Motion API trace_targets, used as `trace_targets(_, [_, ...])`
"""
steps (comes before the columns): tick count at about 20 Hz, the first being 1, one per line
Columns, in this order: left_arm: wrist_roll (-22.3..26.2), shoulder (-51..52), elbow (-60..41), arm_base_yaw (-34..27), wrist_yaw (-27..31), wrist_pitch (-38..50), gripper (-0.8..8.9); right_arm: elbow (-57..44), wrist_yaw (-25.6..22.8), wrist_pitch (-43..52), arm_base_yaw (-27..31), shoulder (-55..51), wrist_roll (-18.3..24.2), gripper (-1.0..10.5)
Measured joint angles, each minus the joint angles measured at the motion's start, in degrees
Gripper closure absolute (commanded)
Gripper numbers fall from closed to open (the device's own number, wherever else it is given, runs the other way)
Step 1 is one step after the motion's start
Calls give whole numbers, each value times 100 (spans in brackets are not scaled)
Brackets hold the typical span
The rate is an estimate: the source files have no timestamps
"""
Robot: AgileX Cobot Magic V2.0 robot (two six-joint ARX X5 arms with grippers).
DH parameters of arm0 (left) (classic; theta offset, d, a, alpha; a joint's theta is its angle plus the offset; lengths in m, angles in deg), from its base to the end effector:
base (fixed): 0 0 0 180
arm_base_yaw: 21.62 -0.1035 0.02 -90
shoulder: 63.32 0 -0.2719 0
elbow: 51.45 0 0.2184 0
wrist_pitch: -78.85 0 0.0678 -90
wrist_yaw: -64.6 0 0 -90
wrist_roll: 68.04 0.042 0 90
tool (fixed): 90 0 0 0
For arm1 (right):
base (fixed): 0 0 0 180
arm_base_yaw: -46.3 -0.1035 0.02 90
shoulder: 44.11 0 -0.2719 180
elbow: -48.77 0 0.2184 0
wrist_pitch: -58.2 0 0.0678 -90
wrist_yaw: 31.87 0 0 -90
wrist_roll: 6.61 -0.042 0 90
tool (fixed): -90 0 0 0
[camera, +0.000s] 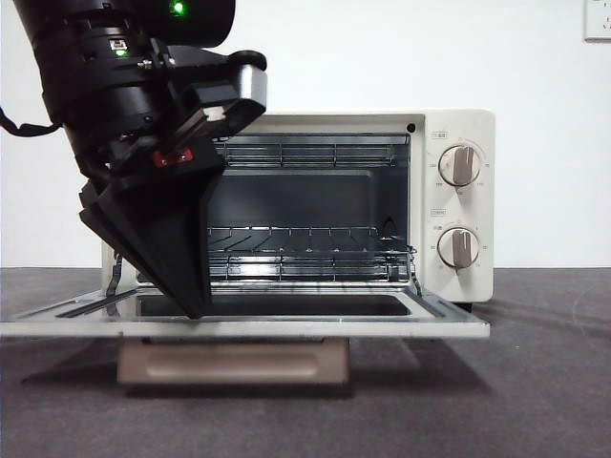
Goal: The left arm flap open the oven, the right arm pick bread and place it into oven, the left arm flap close the oven
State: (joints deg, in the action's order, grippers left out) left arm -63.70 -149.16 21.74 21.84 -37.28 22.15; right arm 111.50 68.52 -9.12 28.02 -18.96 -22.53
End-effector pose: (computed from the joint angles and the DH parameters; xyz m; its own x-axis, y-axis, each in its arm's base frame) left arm 0.1768 -0.1795 0.2250 0.1089 -0.3868 -0.9157 0.7751 0.6098 -0.1654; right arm 0.0372 0.0203 0.2981 0.7544 0.4391 -0.4879 -0.3105 0.8936 0.3242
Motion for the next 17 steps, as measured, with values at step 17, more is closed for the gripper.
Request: trace_targets(17, [-597,4218,-11,26,588,-485,797,0,1690,1478,-426,1687,-238,847])
